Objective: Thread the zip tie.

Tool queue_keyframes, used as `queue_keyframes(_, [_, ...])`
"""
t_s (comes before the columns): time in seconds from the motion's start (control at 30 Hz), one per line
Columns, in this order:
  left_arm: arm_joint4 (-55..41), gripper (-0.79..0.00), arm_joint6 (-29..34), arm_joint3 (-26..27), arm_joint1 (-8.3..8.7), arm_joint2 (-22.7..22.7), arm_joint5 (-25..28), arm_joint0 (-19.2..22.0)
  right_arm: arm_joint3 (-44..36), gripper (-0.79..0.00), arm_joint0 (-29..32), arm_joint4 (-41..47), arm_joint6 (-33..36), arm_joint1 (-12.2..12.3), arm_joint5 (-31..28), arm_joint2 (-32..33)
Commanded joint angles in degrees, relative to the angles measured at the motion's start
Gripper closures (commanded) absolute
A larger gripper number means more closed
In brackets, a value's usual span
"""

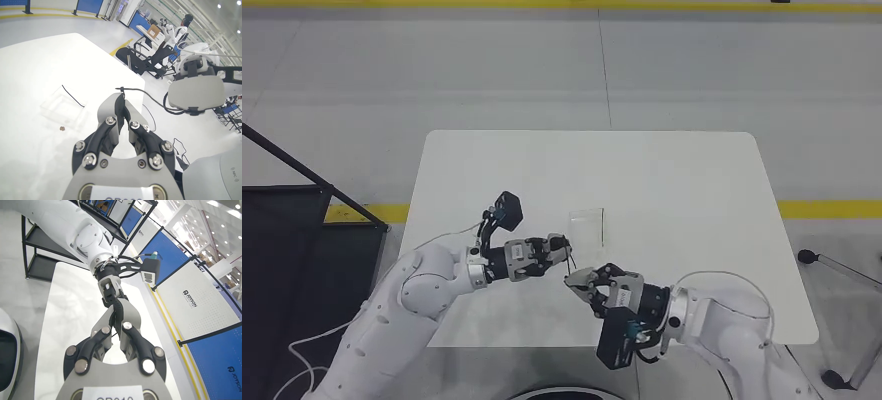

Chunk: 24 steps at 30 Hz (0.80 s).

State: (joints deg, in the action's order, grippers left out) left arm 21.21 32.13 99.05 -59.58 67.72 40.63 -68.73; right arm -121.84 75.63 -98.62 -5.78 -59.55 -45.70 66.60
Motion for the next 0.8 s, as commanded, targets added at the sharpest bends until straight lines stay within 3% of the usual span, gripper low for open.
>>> queue_keyframes(0.0, [0.21,0.000,-0.36,0.05,0.01,0.02,0.09,-0.11,0.15,0.000,-0.36,0.18,0.58,0.04,-1.01,-0.17])
queue_keyframes(0.13, [0.98,0.000,-0.42,0.24,0.07,-0.06,0.91,-0.16,0.39,0.000,-0.83,0.77,1.89,0.01,-1.13,-0.48])
queue_keyframes(0.53, [2.36,0.000,-1.79,0.49,0.17,-0.06,1.16,-0.53,-0.15,0.000,0.54,2.37,2.58,-0.28,7.73,0.69])
queue_keyframes(0.67, [2.17,0.000,-2.01,0.51,0.20,-0.04,1.02,-0.60,-0.30,0.000,0.83,2.38,2.46,-0.29,8.22,0.61])
queue_keyframes(0.7, [2.05,0.000,-2.07,0.51,0.21,-0.01,0.96,-0.60,-0.31,-0.012,0.85,2.39,2.42,-0.29,8.22,0.61])
queue_keyframes(0.73, [1.65,0.000,-2.17,0.45,0.21,0.02,0.74,-0.64,-0.32,-0.092,0.87,2.51,2.26,-0.28,8.12,0.62])
queue_keyframes(0.77, [1.36,0.000,-2.18,0.42,0.22,0.05,0.60,-0.62,-0.31,-0.231,0.88,2.62,2.18,-0.27,7.97,0.67])
